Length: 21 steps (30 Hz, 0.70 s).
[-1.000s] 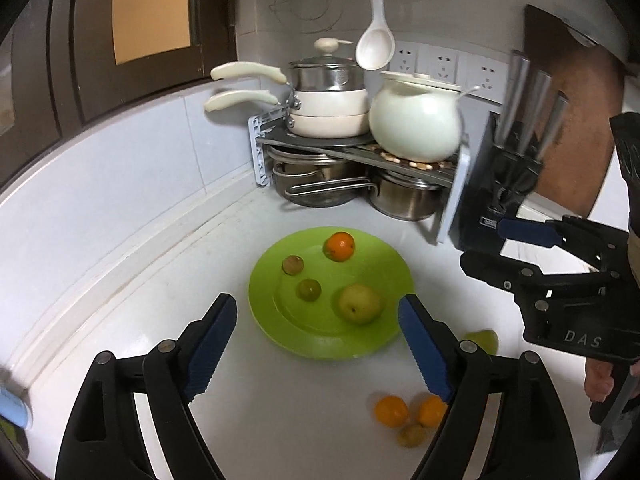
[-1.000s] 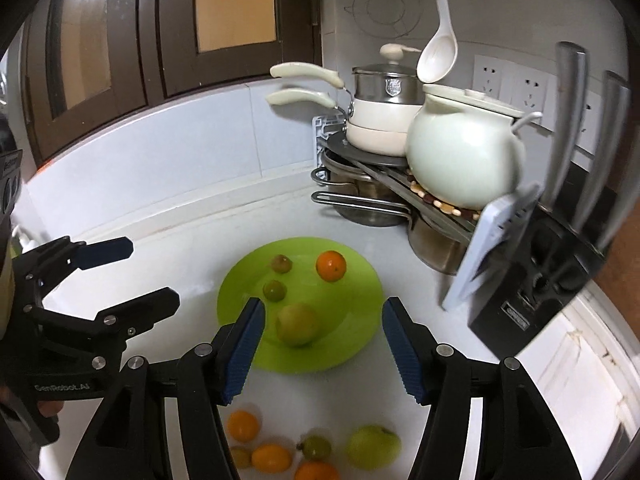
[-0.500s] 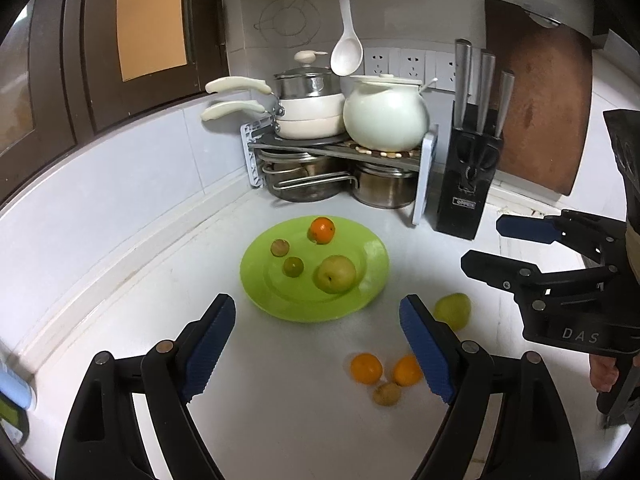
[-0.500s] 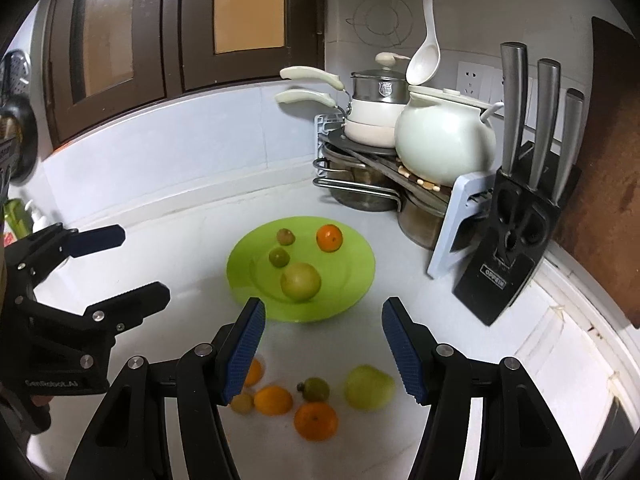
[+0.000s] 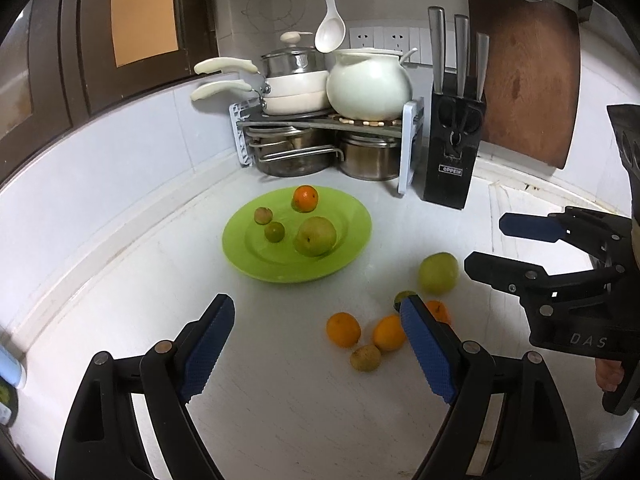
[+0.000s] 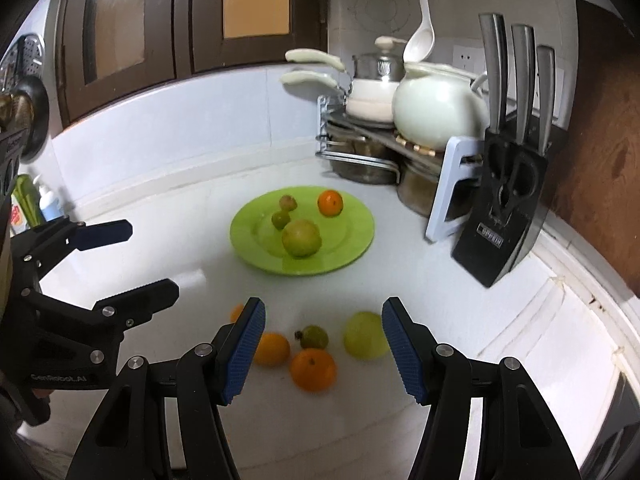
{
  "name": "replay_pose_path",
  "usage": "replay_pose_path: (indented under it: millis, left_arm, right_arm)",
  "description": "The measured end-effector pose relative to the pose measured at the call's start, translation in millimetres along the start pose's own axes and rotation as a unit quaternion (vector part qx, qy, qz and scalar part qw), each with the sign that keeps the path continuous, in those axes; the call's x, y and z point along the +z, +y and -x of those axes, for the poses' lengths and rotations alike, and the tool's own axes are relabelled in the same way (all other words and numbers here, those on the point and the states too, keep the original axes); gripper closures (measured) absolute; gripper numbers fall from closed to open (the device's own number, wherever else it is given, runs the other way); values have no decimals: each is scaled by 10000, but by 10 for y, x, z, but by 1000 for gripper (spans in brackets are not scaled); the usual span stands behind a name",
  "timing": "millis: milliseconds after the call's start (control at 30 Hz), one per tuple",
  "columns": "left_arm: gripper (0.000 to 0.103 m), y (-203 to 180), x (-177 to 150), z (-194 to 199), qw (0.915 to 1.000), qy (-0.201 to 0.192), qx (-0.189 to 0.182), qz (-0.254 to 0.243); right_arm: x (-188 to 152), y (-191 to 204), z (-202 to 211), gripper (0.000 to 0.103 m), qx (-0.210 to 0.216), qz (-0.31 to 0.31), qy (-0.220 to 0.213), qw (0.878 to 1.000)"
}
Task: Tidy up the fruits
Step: 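Withdraw both open tools back toward the remaining fruits on the counter, then grasp the small brown fruit with the left tool while the right tool grasps an orange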
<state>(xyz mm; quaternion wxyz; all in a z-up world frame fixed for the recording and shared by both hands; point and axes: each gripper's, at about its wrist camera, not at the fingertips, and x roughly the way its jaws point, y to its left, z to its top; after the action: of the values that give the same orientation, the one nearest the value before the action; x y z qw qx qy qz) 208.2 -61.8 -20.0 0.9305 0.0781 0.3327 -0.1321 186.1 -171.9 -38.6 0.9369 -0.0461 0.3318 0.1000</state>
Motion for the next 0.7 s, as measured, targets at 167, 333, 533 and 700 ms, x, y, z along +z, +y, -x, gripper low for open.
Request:
replay_pose_path:
  millis: [167,333,533,700]
  left_arm:
    - [18,-71,-177,-95,9998,113,-134,-128]
    - [18,-137,-307,-185,9992,148,-208,-318]
    - [27,-188,-390,-361,9978,319,-307,-485]
    - [37,-220,-444,-499,9967,476,-389,-532]
  right_arm:
    - [-111,16,-61,41,-41,142,129,9998]
    - [-234,61,-172,41,25,317,346,9989]
    - [-335,75,-340,41,160,360,614,9973]
    - [-391,72,-467,42,209,427,774,9959]
